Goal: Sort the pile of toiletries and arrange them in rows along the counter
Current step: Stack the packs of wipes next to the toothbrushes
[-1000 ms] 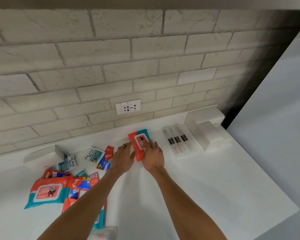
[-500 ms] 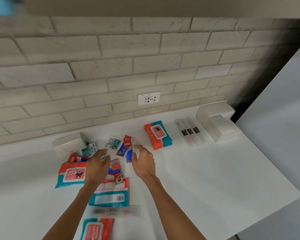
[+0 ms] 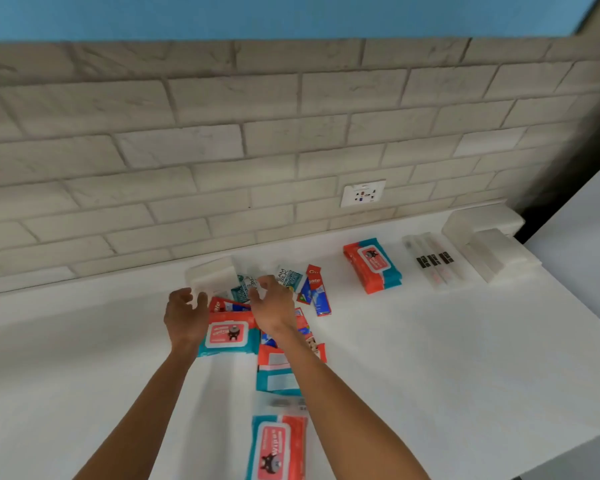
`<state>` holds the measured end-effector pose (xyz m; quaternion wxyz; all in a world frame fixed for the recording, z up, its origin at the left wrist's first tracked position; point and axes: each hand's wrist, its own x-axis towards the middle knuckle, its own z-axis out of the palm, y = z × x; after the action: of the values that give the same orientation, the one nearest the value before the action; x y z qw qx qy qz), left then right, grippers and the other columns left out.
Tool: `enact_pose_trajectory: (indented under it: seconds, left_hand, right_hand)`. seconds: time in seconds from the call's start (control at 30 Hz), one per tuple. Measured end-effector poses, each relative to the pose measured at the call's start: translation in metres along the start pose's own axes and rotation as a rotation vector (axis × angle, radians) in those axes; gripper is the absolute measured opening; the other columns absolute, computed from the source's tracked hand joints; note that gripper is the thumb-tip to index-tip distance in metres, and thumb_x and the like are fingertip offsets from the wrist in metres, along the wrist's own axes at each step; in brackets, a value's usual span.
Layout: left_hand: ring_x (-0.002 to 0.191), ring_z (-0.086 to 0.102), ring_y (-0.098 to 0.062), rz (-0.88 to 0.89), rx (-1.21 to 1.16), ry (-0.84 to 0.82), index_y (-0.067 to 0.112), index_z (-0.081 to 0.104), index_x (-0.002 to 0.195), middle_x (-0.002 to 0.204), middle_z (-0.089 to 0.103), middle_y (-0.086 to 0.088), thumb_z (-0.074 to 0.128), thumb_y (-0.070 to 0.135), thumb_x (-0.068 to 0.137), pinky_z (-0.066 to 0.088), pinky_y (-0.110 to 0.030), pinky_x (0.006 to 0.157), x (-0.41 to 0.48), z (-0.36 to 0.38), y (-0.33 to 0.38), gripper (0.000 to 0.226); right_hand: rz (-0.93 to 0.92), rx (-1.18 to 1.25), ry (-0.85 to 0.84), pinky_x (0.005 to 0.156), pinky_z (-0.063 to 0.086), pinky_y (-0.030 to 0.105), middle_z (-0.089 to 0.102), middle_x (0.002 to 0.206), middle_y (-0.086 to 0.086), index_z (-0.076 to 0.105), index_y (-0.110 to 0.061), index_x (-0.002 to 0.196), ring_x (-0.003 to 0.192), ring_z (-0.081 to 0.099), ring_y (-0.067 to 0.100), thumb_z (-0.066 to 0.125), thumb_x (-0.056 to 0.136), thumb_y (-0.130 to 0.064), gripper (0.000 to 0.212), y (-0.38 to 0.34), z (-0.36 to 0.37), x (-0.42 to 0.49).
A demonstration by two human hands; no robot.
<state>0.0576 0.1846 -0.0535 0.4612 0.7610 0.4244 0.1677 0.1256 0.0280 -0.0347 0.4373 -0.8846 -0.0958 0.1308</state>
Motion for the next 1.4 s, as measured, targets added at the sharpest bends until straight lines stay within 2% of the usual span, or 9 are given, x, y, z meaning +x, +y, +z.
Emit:
enact_pose_trajectory:
  seconds: [0.13, 0.3, 0.63, 0.8, 0.93, 1.03, 1.13, 1.3, 1.4]
  left_hand:
    - [0.118, 0.061, -0.034, -0.098, -0.013, 0.010, 0.010, 0.048, 0.138, 0.137, 0.060, -0.015, 0.059, 0.046, 0.101, 0.050, -0.040, 0.088, 0.028, -0.006, 0.002, 0.053]
    - [0.124, 0.056, -0.039, -0.190, 0.025, -0.106, 0.006, 0.045, 0.146, 0.142, 0.055, -0.019, 0.056, 0.048, 0.102, 0.045, -0.040, 0.085, 0.052, -0.005, 0.006, 0.061]
    - [0.110, 0.065, -0.032, -0.236, -0.083, -0.168, 0.018, 0.059, 0.138, 0.129, 0.065, -0.011, 0.062, 0.042, 0.100, 0.058, -0.048, 0.096, 0.079, -0.005, 0.002, 0.045]
    - [0.105, 0.067, -0.030, -0.219, -0.194, -0.169, 0.021, 0.060, 0.128, 0.122, 0.064, -0.009, 0.067, 0.036, 0.099, 0.060, -0.048, 0.093, 0.069, -0.006, 0.003, 0.034]
    - [0.101, 0.071, -0.030, -0.166, -0.267, -0.173, 0.036, 0.059, 0.104, 0.120, 0.069, -0.003, 0.069, 0.058, 0.086, 0.060, -0.051, 0.091, 0.065, -0.002, -0.004, 0.031]
    - [0.090, 0.075, -0.026, -0.121, -0.268, -0.154, 0.040, 0.057, 0.105, 0.116, 0.071, 0.001, 0.064, 0.072, 0.080, 0.062, -0.050, 0.087, 0.044, 0.000, 0.008, 0.041]
    - [0.094, 0.074, -0.025, -0.052, -0.269, -0.137, 0.036, 0.056, 0.114, 0.121, 0.070, 0.002, 0.066, 0.061, 0.090, 0.063, -0.048, 0.085, 0.010, -0.003, 0.030, 0.036]
    - [0.098, 0.074, -0.028, -0.078, -0.457, -0.238, 0.029, 0.063, 0.109, 0.112, 0.072, 0.000, 0.077, 0.040, 0.090, 0.064, -0.045, 0.085, -0.043, 0.004, 0.055, 0.026]
    - [0.098, 0.074, -0.027, -0.064, -0.527, -0.309, 0.026, 0.066, 0.108, 0.108, 0.074, -0.001, 0.079, 0.031, 0.088, 0.063, -0.046, 0.087, -0.073, 0.011, 0.065, 0.023]
  right_hand:
    - [0.035, 0.017, -0.025, 0.083, 0.056, 0.037, 0.065, 0.135, 0.006, 0.051, -0.021, 0.140, 0.110, 0.067, 0.026, 0.054, 0.106, -0.044, 0.041, -0.026, 0.026, 0.021]
    - [0.037, 0.047, -0.051, 0.105, 0.050, 0.045, 0.062, 0.144, 0.019, 0.045, -0.010, 0.150, 0.131, 0.060, 0.039, 0.057, 0.105, -0.038, 0.054, -0.043, 0.046, 0.045]
    - [0.059, 0.111, -0.091, 0.116, 0.041, 0.043, 0.056, 0.153, 0.016, 0.037, -0.011, 0.161, 0.142, 0.051, 0.035, 0.062, 0.105, -0.039, 0.067, -0.052, 0.062, 0.053]
    - [0.075, 0.172, 0.018, 0.110, 0.042, 0.039, 0.054, 0.149, 0.015, 0.042, -0.019, 0.159, 0.136, 0.053, 0.032, 0.059, 0.106, -0.042, 0.060, -0.046, 0.060, 0.045]
    - [0.069, 0.227, 0.088, 0.089, 0.040, 0.019, 0.053, 0.141, 0.010, 0.055, -0.024, 0.146, 0.113, 0.054, 0.017, 0.056, 0.108, -0.044, 0.044, -0.035, 0.043, 0.025]
    - [0.058, 0.278, 0.180, 0.074, 0.043, 0.010, 0.060, 0.129, 0.006, 0.060, -0.030, 0.125, 0.105, 0.061, 0.014, 0.061, 0.106, -0.043, 0.023, -0.026, 0.027, 0.008]
    - [0.040, 0.318, 0.238, 0.079, 0.057, 0.016, 0.065, 0.126, 0.002, 0.058, -0.037, 0.113, 0.106, 0.066, 0.015, 0.068, 0.102, -0.043, 0.015, -0.022, 0.007, -0.012]
    - [0.033, 0.416, 0.304, 0.073, 0.048, 0.002, 0.059, 0.124, -0.002, 0.066, -0.035, 0.109, 0.098, 0.062, 0.006, 0.077, 0.097, -0.031, 0.017, -0.006, -0.047, -0.058]
    - [0.067, 0.525, 0.299, 0.080, 0.061, 0.018, 0.050, 0.123, -0.004, 0.059, -0.044, 0.110, 0.094, 0.067, 0.010, 0.079, 0.093, -0.030, 0.030, 0.010, -0.076, -0.083]
